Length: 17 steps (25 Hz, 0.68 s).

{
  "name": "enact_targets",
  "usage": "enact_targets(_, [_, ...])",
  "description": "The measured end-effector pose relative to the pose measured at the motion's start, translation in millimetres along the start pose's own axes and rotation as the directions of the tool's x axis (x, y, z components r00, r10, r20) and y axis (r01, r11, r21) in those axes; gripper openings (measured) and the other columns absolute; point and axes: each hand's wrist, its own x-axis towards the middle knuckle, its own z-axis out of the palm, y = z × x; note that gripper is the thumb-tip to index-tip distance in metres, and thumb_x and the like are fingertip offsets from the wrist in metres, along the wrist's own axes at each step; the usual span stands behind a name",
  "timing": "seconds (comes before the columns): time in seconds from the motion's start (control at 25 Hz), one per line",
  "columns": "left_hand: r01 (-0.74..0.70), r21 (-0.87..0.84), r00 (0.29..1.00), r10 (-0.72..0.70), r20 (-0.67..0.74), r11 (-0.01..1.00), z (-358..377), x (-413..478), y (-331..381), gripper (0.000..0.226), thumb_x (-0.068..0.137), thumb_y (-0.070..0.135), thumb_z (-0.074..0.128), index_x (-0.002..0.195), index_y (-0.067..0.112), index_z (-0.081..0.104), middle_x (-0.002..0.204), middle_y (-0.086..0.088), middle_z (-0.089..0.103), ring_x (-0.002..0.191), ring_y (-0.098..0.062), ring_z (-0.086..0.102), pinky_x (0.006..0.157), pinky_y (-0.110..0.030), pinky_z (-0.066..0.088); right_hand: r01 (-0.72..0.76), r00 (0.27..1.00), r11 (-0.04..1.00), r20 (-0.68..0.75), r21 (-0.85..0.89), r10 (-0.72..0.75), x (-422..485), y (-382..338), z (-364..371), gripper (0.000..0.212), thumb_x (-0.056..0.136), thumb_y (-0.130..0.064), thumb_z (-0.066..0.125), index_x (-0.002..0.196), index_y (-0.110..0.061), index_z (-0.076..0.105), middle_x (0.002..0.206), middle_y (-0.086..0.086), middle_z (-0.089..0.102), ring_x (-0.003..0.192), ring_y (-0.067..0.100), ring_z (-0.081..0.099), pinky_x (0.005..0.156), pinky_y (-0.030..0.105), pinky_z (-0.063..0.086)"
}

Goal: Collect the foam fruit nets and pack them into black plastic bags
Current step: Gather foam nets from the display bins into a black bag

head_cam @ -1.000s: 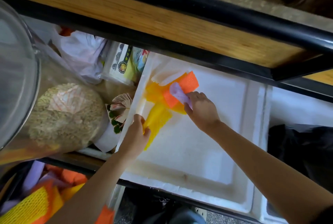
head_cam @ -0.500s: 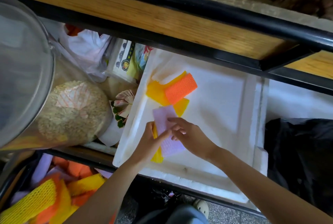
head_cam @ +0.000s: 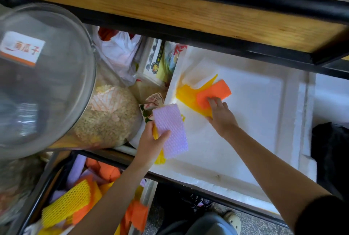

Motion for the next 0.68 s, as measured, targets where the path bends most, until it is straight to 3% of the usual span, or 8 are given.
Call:
enact_targets(0.08, [-0.007, 0.011, 1.000, 0.007, 0.004, 1.000, -1.2, 0.9, -0.5, 0.055, 0.071, 0.036, 0.064, 0.116, 0.007, 0.051, 0.108, -0.008, 0.061, 0.100, -0.018, 0.061, 0.083, -0.040, 0.051, 0.000, 0.998, 1.000, -0.065, -0.003, 0.000, -5.4, -0.1, 0.5, 0.059, 0.087, -0.009, 0.055, 0.142, -0.009, 0.033, 0.135, 0.017, 0.039, 0.113, 0.035, 0.046, 0.084, 0.042, 0.045])
enact_targets(0.24, [0.003, 0.038, 1.000, -0.003, 0.003, 0.999, 8.4, 1.7, -6.0, 0.029, 0.087, 0.016, 0.065, 0.111, 0.011, 0.049, 0.102, -0.002, 0.058, 0.094, -0.014, 0.058, 0.075, -0.030, 0.047, 0.011, 1.000, 1.000, -0.003, 0.029, -0.011, -50.1, 1.7, 7.8, 0.060, 0.067, -0.004, 0.072, 0.124, 0.003, 0.053, 0.110, 0.026, 0.054, 0.092, 0.043, 0.060, 0.064, 0.042, 0.052])
enact_targets(0.32, [0.010, 0.060, 1.000, -0.011, 0.021, 0.998, 16.2, 1.0, -10.1, 0.027, 0.088, 0.013, 0.062, 0.111, 0.012, 0.048, 0.102, -0.003, 0.057, 0.095, -0.016, 0.057, 0.076, -0.029, 0.044, 0.074, 0.994, 0.997, 0.086, -0.024, -0.072, -85.1, 3.6, 18.1, 0.070, 0.045, -0.022, 0.090, 0.106, 0.002, 0.064, 0.090, 0.021, 0.062, 0.068, 0.035, 0.065, 0.044, 0.032, 0.050])
enact_targets(0.4, [0.018, 0.083, 0.999, -0.021, 0.039, 0.996, 23.0, -0.9, -13.0, 0.030, 0.088, 0.015, 0.063, 0.112, 0.009, 0.048, 0.105, -0.008, 0.057, 0.097, -0.020, 0.056, 0.078, -0.033, 0.043, 0.128, 0.985, 0.990, 0.124, -0.061, -0.119, -112.6, 8.6, 21.2, 0.074, 0.037, -0.049, 0.090, 0.094, -0.006, 0.069, 0.081, 0.011, 0.064, 0.058, 0.023, 0.064, 0.036, 0.025, 0.045])
enact_targets(0.48, [0.014, 0.089, 0.999, -0.019, 0.048, 0.996, 26.7, -3.3, -13.4, 0.034, 0.086, 0.020, 0.066, 0.112, 0.008, 0.048, 0.104, -0.009, 0.056, 0.095, -0.019, 0.056, 0.076, -0.032, 0.042, 0.161, 0.986, 0.986, 0.042, -0.049, -0.159, -118.5, 14.0, 10.7, 0.060, 0.050, -0.049, 0.087, 0.092, -0.010, 0.069, 0.084, 0.006, 0.064, 0.067, 0.021, 0.066, 0.044, 0.028, 0.050])
enact_targets(0.56, [0.005, 0.081, 0.999, -0.009, 0.045, 0.997, 27.2, -5.6, -13.1, 0.033, 0.086, 0.018, 0.066, 0.112, 0.007, 0.047, 0.101, -0.006, 0.056, 0.091, -0.014, 0.056, 0.072, -0.026, 0.042, 0.106, 0.994, 0.994, -0.027, 0.012, -0.106, -106.2, 19.5, 0.1, 0.053, 0.072, -0.033, 0.079, 0.114, -0.007, 0.062, 0.110, 0.011, 0.062, 0.102, 0.031, 0.062, 0.077, 0.036, 0.053])
enact_targets(0.6, [0.008, 0.077, 0.999, -0.011, 0.043, 0.997, 26.3, -7.3, -12.8, 0.031, 0.088, 0.015, 0.063, 0.113, 0.007, 0.047, 0.100, -0.004, 0.056, 0.090, -0.010, 0.056, 0.069, -0.022, 0.042, 0.097, 0.995, 0.995, -0.033, 0.018, -0.096, -99.0, 22.3, -2.5, 0.056, 0.082, -0.028, 0.070, 0.130, -0.006, 0.050, 0.130, 0.012, 0.053, 0.124, 0.031, 0.049, 0.097, 0.037, 0.043])
enact_targets(0.68, [0.020, 0.066, 0.999, -0.023, 0.044, 0.998, 22.4, -10.3, -13.4, 0.029, 0.089, 0.012, 0.060, 0.115, 0.007, 0.047, 0.103, -0.003, 0.057, 0.091, -0.006, 0.055, 0.069, -0.021, 0.042, 0.108, 0.993, 0.994, 0.052, 0.003, -0.108, -89.7, 27.2, 0.0, 0.064, 0.092, -0.026, 0.057, 0.146, -0.012, 0.025, 0.152, 0.006, 0.029, 0.143, 0.023, 0.021, 0.114, 0.033, 0.019])
